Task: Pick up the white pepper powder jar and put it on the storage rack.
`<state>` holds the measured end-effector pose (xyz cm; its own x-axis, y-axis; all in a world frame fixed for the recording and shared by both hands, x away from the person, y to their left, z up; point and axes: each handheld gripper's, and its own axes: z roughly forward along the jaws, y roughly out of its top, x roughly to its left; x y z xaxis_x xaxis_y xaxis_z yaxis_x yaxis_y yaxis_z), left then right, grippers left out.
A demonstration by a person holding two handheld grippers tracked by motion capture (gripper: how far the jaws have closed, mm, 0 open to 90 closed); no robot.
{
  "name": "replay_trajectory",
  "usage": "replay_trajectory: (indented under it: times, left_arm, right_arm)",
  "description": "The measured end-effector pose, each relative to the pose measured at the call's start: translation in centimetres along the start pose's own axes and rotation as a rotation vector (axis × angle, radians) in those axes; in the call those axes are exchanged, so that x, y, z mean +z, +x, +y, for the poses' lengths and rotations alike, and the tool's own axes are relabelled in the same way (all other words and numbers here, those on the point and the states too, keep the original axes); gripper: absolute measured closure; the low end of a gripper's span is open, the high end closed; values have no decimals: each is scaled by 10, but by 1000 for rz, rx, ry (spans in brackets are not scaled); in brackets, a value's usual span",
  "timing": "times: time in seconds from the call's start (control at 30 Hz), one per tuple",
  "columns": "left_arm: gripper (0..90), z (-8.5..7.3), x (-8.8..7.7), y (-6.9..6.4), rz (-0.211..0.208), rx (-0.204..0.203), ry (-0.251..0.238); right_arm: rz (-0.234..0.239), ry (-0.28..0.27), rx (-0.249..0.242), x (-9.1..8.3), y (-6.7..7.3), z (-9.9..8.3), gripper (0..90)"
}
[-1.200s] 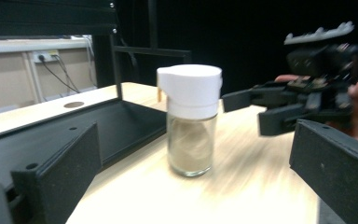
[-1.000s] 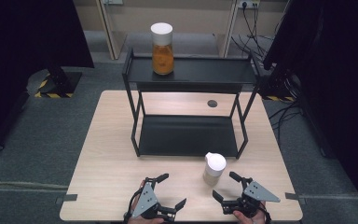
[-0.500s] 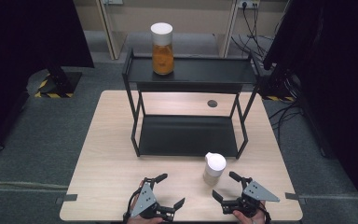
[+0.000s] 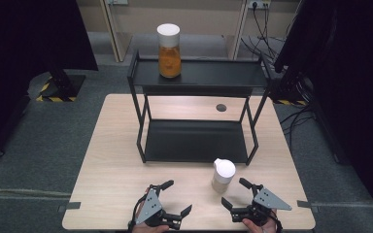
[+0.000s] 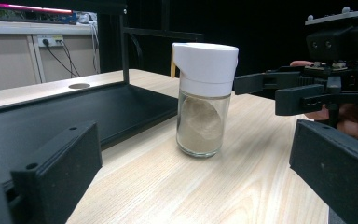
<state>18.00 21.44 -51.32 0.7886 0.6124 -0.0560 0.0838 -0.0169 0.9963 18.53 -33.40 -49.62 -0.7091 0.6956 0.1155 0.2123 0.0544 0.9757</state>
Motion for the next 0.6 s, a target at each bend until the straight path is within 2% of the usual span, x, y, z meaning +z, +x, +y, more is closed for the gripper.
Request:
replay_trajectory:
  times: [0.2, 0.6]
  left_arm:
    - [18, 0, -1, 0, 5, -3, 7]
    - [18, 0, -1, 0, 12, -8, 8]
  right_arm:
    - [-18, -6, -14, 1, 3, 1, 5]
    - [-30, -4, -21, 12, -1, 5, 4]
